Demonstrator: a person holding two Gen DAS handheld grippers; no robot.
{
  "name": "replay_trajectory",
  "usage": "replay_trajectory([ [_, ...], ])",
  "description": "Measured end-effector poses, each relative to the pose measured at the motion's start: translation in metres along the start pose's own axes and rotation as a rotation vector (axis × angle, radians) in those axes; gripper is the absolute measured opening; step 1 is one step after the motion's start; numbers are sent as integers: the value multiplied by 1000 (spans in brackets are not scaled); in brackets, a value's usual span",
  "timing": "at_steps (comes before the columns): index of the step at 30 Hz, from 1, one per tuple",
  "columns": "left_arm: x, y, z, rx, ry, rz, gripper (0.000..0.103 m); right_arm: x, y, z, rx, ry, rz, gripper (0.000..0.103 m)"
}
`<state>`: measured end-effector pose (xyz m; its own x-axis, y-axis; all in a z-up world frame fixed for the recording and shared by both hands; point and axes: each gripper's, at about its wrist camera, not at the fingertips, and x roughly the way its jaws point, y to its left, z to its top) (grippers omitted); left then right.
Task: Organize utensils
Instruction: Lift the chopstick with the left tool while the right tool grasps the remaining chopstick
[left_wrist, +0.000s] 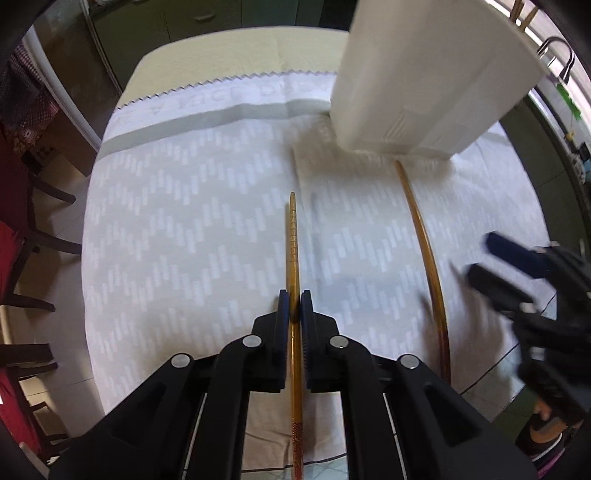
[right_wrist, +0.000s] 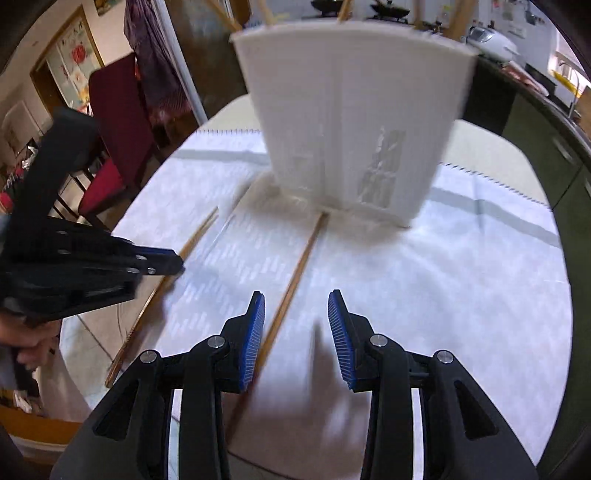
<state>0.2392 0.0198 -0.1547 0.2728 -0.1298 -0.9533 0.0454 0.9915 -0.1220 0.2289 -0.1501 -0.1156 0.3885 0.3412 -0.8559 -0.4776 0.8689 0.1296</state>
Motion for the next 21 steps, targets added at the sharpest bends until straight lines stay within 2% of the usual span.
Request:
replay_trajectory([
  [9,-47,31,-11,-6,-111,-63,6,47,13,18,10,75,-67,36],
  [15,-61,9,-7,9,-160,-96,6,63,23,22,-21,99,-113,35],
  [18,-65,-3,-7,24,-185,-98,6,67,23,27,-31,109,-110,35],
  [21,-72,-10,-8,43,-217,-93,6,70,21,32,-38,125,-105,29],
])
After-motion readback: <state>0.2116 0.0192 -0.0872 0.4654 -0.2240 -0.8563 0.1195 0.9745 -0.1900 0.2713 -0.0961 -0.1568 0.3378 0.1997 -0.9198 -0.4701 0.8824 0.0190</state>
